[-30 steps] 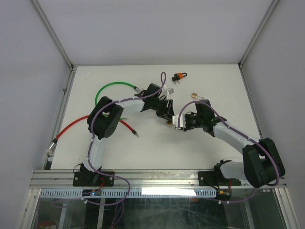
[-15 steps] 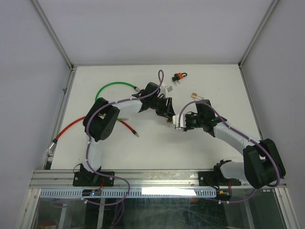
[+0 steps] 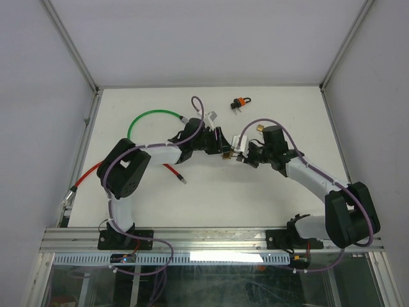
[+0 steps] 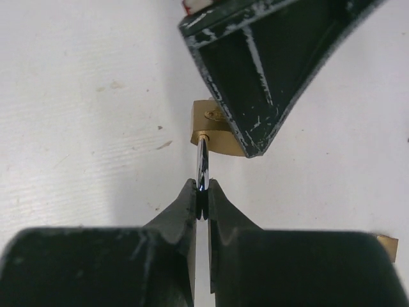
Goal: Lock with the key
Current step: Pick up the lock from the center of the board, then lock the lock.
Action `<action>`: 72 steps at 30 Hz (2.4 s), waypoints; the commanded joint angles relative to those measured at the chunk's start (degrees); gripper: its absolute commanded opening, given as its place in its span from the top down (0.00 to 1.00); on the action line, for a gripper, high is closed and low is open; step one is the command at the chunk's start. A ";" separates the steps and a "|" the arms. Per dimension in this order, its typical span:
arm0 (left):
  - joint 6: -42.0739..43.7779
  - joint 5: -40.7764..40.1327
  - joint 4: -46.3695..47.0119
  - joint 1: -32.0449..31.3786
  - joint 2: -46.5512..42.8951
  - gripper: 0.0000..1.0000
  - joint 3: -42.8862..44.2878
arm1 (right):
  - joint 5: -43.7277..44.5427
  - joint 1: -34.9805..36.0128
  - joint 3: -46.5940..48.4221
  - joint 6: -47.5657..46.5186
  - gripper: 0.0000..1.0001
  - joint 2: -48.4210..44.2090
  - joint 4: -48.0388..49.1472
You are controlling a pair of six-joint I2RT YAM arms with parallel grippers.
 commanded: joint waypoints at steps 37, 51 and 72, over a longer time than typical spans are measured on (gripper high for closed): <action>-1.58 -26.04 47.09 -3.52 -20.35 0.55 -23.95 | -5.77 -5.97 3.75 10.54 1.00 -8.08 -0.42; 6.22 -23.35 51.87 -3.45 -28.27 0.37 -32.94 | -7.82 -8.60 3.29 10.36 1.00 -11.16 -0.70; 2.97 9.10 77.81 3.02 -36.00 0.01 -50.80 | -38.27 -16.73 5.89 25.59 1.00 -18.00 -2.12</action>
